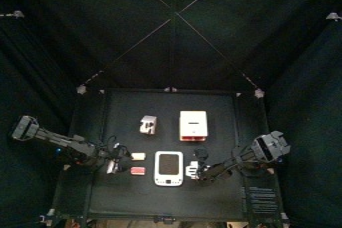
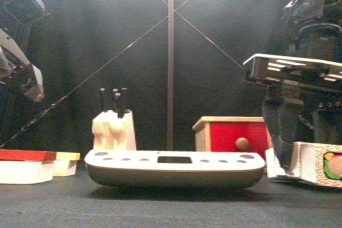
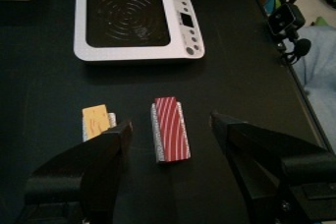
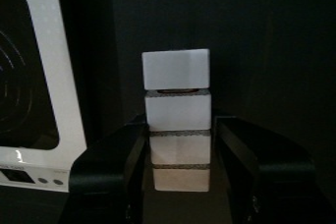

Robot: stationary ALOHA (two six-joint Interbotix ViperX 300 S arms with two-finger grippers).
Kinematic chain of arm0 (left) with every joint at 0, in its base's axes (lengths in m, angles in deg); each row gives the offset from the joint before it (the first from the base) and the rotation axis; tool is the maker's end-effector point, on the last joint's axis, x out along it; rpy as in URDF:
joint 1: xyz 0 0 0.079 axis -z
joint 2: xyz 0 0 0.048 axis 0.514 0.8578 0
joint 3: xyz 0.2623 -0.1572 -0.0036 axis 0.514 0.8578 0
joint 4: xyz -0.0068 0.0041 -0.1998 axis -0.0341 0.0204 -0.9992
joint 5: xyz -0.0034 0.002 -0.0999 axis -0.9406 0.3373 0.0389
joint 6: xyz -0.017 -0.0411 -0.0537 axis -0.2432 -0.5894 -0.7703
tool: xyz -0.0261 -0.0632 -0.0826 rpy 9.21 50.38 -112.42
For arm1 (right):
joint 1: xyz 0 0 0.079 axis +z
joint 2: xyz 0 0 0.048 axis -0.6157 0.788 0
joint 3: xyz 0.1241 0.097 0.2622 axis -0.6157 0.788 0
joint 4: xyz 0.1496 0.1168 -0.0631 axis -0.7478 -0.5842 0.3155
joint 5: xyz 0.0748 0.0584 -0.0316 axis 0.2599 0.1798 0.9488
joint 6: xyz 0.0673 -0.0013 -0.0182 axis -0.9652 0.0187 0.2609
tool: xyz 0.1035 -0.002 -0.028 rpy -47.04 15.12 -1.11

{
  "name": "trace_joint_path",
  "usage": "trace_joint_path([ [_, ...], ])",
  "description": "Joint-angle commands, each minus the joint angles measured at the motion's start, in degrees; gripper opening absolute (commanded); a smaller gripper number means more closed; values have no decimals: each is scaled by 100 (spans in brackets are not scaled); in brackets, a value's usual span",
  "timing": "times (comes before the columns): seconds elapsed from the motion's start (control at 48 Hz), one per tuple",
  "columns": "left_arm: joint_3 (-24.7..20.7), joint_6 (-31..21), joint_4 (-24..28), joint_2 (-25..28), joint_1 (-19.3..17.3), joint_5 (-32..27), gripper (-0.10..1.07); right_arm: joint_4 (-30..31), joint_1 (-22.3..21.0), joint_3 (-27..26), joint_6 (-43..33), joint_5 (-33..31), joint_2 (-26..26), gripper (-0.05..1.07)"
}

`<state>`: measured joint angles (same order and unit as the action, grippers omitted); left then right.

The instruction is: Put sushi roll on stove and grab cleaver

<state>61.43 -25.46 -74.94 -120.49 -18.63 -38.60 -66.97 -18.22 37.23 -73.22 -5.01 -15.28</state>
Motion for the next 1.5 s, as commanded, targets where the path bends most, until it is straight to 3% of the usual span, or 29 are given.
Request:
trace_joint_path([
  [0.0, -79, 9, 18, 9, -18, 53, 97, 44, -18, -167, 0, -18, -237, 47],
  [0.375, -79, 0, 18, 9, -18, 44, 97, 896, -44, -896, 9, -202, -431, 47],
  [0.833, -79, -9, 0, 9, -18, 149, 97, 1652, -387, -1951, 9, -123, 369, 47],
  [1.292, -53, -18, 0, 9, -18, 149, 97, 1758, -457, -1995, -35, -141, 703, 48],
  [1.479, -53, -18, -9, 9, -18, 149, 97, 1705, -466, -1978, -35, -158, 773, 60],
])
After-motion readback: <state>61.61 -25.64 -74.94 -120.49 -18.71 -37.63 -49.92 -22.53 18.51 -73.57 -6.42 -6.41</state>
